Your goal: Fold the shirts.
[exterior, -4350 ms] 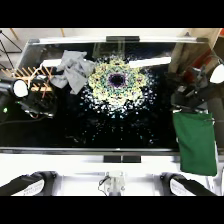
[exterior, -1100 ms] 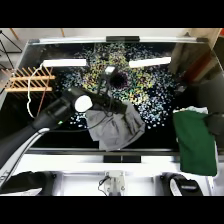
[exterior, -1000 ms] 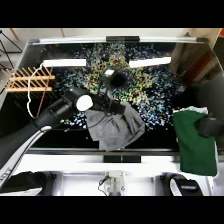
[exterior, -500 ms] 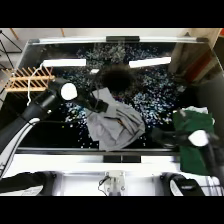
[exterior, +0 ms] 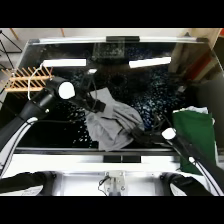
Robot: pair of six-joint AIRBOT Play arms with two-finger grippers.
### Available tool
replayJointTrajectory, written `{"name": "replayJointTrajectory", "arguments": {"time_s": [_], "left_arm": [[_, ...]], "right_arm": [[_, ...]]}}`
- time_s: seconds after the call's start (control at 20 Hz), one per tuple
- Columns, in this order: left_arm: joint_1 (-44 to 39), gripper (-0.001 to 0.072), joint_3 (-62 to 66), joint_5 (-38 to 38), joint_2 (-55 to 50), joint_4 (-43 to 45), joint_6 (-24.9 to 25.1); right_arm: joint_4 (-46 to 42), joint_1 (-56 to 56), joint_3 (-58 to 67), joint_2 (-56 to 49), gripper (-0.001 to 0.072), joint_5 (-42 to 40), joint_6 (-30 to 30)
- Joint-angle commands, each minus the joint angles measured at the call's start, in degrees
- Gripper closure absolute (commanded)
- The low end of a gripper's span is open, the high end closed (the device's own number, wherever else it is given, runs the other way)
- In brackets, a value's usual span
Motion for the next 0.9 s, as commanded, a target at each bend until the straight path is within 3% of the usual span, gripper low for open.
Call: {"name": "replayJointTrajectory", "arguments": {"time_s": [0.0,0.05,0.15,0.25,0.6,0.85], "left_arm": [[0.04,0.0674,0.02,1.29,0.04,0.09,-0.48],[0.04,0.0674,0.22,1.33,0.04,0.11,-0.48],[0.31,0.0675,1.73,1.25,0.33,0.11,-0.44],[0.79,0.0675,4.87,1.31,1.31,0.33,-0.44],[1.6,0.0675,14.05,1.29,8.48,2.45,-0.22],[1.57,0.0675,14.19,3.78,19.21,2.99,2.89]], "right_arm": [[5.44,0.85,0.04,-2.36,0.0501,-3.56,-3.06],[5.01,0.83,0.57,-2.29,0.0543,-2.05,-3.23],[0.98,0.83,3.5,-2.27,0.0545,3.61,-5.35],[-6.36,0.83,7.91,-0.72,0.0653,10.45,-5.18],[-25.49,0.79,23.28,14.99,0.0654,18.62,3.21],[-30.99,0.79,37.55,23.87,0.0653,23.19,-4.44]]}}
